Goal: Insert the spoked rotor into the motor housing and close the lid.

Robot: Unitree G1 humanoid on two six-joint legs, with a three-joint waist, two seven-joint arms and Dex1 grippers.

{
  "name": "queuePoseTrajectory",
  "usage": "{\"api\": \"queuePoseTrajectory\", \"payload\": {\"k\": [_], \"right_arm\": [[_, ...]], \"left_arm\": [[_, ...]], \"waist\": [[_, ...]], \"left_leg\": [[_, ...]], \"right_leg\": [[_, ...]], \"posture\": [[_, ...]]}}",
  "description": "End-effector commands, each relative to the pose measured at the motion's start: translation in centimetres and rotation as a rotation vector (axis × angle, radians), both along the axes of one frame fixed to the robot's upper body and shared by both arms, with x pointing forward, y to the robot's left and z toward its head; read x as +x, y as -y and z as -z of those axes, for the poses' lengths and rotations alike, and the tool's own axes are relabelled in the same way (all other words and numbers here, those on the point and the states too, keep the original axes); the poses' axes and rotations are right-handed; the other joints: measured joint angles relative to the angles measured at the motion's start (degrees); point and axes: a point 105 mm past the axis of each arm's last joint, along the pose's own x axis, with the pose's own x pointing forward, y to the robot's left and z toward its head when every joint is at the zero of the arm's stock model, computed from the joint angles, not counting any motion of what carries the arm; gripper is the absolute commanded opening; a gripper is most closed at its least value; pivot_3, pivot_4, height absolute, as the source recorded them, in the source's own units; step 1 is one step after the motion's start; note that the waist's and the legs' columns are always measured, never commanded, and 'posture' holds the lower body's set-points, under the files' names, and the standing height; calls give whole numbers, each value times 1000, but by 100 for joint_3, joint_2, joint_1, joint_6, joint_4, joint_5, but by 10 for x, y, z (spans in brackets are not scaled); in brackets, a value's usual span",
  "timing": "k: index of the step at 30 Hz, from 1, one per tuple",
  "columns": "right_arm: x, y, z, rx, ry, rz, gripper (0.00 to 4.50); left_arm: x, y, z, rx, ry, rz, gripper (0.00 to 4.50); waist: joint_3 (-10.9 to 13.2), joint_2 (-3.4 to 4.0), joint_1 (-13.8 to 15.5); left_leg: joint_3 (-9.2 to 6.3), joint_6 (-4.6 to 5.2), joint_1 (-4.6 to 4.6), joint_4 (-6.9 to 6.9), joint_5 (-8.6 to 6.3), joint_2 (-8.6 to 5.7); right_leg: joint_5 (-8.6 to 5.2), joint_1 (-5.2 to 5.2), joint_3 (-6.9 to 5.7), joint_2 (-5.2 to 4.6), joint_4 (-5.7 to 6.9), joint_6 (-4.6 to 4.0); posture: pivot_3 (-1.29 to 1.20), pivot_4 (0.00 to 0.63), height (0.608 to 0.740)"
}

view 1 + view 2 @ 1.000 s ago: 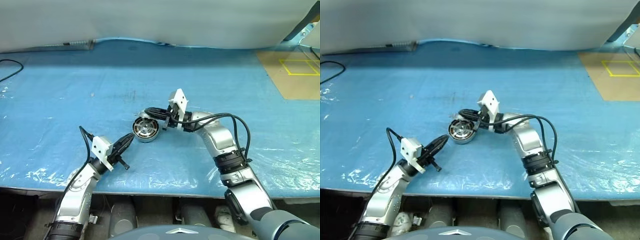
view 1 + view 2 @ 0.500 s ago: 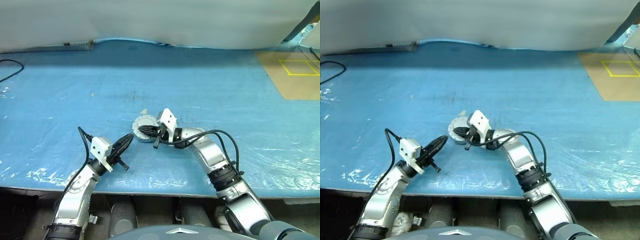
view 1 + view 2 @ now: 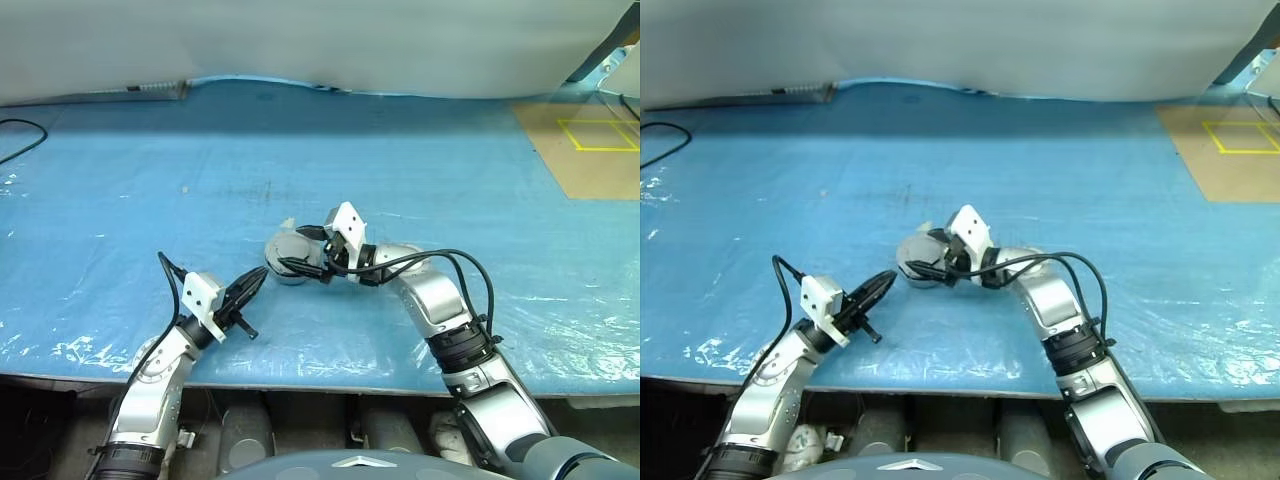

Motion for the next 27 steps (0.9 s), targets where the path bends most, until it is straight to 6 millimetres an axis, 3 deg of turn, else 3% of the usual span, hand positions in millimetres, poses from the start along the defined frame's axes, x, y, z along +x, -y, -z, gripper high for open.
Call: {"api": "queuePoseTrajectory", "payload": {"k": [1, 8, 19, 23, 27], "right_arm": [[5, -6, -9, 10, 49, 11, 4003], [11, -7, 4, -39, 70, 37, 4003], [5, -9, 23, -156, 169, -6, 4003], [5, -12, 23, -148, 164, 4, 3051], [8, -14, 22, -144, 160, 22, 2937]], "left_arm": [[-1, -3, -7, -6, 38, 1, 168], [-1, -3, -7, -7, 37, 4, 168], [-3, -4, -5, -2, 39, -3, 168], [-3, -4, -6, -3, 40, -5, 168], [-3, -4, -7, -2, 42, -5, 168]], "waist": [[0, 0, 0], [0, 0, 0], [0, 0, -1], [0, 0, -2], [0, -1, -10]], "left_leg": [[0, 0, 0, 0, 0, 0], [0, 0, -1, 0, 0, 0], [0, 0, 1, 0, 0, 0], [0, 0, 3, 0, 0, 0], [0, 0, 8, -1, 0, 1]], "right_leg": [[0, 0, 0, 0, 0, 0], [0, 0, 0, 0, -1, 0], [0, 0, 0, 0, 0, 0], [0, 3, 1, 0, 1, 0], [0, 5, 1, 0, 1, 0]], "posture": [[0, 150, 740], [0, 150, 740], [0, 150, 740], [0, 150, 740], [0, 150, 740]]}}
